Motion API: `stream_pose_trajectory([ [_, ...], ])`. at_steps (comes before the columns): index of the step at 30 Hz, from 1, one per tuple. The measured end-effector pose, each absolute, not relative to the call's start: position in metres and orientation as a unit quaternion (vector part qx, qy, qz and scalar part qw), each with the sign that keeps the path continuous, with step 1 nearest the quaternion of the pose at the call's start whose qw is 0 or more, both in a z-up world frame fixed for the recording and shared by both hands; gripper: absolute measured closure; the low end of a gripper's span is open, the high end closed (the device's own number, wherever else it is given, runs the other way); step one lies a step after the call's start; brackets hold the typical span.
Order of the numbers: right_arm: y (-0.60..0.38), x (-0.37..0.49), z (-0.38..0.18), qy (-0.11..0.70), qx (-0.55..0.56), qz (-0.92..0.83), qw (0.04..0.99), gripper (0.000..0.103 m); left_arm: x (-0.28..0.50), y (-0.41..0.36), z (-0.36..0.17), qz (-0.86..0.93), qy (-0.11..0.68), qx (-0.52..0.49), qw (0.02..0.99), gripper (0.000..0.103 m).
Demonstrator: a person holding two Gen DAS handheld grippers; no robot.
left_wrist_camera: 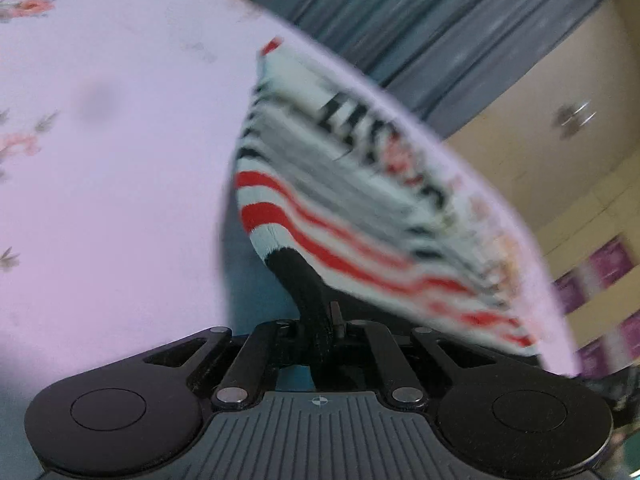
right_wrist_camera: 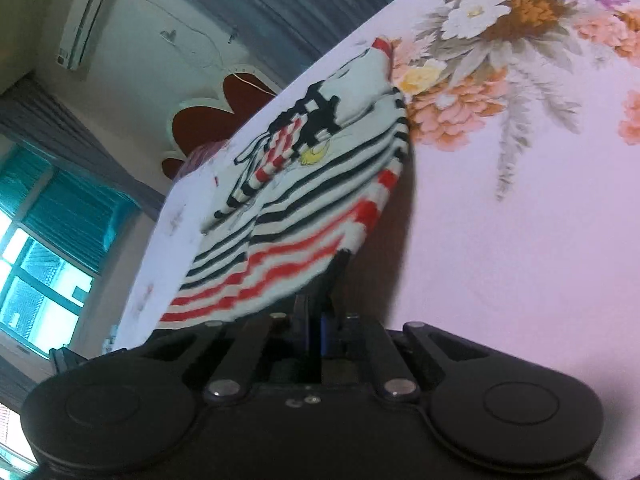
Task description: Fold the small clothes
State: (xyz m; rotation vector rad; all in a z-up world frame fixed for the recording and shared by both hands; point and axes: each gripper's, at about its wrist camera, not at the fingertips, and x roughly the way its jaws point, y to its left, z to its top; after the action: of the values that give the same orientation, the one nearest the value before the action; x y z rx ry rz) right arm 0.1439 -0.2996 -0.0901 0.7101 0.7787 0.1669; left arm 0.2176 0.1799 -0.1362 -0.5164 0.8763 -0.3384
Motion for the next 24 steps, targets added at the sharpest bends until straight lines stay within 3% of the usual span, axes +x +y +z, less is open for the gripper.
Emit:
stream_pose_trajectory([
  [3,-0.301,0.151,-0.114,0.418,0.332,0.059,0.843,0.098,0.219,0.177,-0.142,-0.152,0.424,-0.255,0.856,0.099],
  [7,-0.306,0.148,-0.1,0.382,0.355,0.065,0.851,0.098,0.216,0.181,-0.134,-0.154,0.412,-0.277,0.854,0.099],
  [12,-0.312,0.168,-0.057,0.333,0.332,0.071,0.88,0.098,0.239,0.196,-0.102,-0.187,0.339,-0.331,0.861,0.099],
  [17,-0.326,0.225,-0.025,0.302,0.322,0.055,0.896,0.098,0.315,0.188,-0.061,-0.21,0.302,-0.345,0.863,0.099],
  [24,-0.36,0.351,-0.009,0.305,0.342,0.032,0.888,0.098,0.443,0.175,-0.048,-0.195,0.331,-0.334,0.861,0.099],
])
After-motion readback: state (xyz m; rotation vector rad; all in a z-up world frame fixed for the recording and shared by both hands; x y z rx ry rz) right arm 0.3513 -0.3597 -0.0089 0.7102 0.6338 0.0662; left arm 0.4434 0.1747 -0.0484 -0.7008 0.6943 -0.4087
